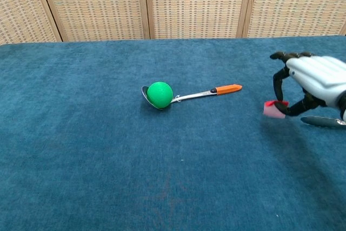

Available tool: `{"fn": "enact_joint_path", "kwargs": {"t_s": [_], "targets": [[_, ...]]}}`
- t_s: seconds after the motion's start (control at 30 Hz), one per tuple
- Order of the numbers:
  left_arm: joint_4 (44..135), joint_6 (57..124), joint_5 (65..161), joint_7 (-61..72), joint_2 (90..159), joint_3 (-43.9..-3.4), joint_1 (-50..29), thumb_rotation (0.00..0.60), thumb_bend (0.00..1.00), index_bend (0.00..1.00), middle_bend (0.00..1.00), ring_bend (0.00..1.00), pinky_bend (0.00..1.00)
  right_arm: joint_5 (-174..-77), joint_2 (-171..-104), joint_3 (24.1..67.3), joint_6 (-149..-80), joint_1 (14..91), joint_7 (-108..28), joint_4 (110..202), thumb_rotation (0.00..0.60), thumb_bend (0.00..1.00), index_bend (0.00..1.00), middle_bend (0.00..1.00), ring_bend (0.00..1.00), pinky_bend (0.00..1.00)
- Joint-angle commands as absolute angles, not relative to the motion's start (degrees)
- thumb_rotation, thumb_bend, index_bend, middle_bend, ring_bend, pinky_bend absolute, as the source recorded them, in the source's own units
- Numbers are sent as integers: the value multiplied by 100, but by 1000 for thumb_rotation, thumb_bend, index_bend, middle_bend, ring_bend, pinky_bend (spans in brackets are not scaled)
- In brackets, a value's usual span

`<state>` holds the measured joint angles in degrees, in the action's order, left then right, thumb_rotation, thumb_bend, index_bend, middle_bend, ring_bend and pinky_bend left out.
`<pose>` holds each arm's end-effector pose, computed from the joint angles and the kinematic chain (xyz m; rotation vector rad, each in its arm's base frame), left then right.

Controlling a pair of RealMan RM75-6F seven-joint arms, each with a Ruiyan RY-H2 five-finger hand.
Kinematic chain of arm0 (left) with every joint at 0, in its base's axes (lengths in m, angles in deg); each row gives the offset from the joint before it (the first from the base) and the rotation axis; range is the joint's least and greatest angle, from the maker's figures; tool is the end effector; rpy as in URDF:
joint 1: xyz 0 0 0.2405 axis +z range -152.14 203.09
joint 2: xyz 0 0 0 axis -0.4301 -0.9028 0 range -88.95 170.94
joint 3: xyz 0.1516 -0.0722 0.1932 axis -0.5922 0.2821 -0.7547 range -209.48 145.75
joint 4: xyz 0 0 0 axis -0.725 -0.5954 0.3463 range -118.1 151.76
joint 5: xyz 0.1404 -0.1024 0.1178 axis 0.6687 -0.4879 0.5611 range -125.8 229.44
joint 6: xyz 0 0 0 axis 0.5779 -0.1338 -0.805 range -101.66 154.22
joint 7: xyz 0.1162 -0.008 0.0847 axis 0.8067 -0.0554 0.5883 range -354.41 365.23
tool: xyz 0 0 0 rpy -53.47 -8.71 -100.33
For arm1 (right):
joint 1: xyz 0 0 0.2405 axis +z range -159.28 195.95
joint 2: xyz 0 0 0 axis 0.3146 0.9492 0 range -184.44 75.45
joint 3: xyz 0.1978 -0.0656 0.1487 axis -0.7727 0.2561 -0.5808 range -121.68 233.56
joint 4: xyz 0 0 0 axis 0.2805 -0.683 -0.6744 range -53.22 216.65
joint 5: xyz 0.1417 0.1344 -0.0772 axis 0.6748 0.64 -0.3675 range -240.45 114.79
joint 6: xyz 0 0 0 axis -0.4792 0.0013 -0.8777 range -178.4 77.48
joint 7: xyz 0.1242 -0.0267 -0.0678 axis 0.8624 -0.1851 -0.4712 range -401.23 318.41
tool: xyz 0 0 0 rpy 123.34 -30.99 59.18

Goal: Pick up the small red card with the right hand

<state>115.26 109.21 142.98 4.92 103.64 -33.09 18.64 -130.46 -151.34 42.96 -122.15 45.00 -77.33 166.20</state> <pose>-0.2812 0.1728 0.1391 -1.5200 -0.9933 -0.9738 -0.1917 -0.2967 -0.0120 1.5560 -0.8288 0.8358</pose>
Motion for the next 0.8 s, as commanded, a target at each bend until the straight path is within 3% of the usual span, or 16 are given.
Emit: {"fn": "enact_joint_path", "kwargs": {"t_s": [0.03,0.23,0.43,0.5,0.8], "targets": [[11522,10919,14301,483,10362,-3313,1864,600,215,0,0,0,0,-13124,-14868,4153,-12428,4525,-7868,16995,600,437,595,52,0,0],[11520,10958,14316,440,10343,-3312,1879,600,215,0,0,0,0,-13359,-14281,4136,-12894,4251,-7653,17681,600,400,590,28,0,0],[11558,11038,14409,485,10333,-3334,1906,600,215,0,0,0,0,-13791,-13289,4569,-13376,3599,-7101,18436,600,351,482,0,0,0],[11582,11075,14426,500,10324,-3330,1918,600,214,0,0,0,0,-13908,-13044,4733,-13466,3423,-6954,18562,600,309,404,0,0,0],[11650,11181,14480,567,10309,-3329,1963,600,215,0,0,0,0,-14497,-12494,5211,-13899,2886,-6310,18671,600,232,239,0,0,0]]}}
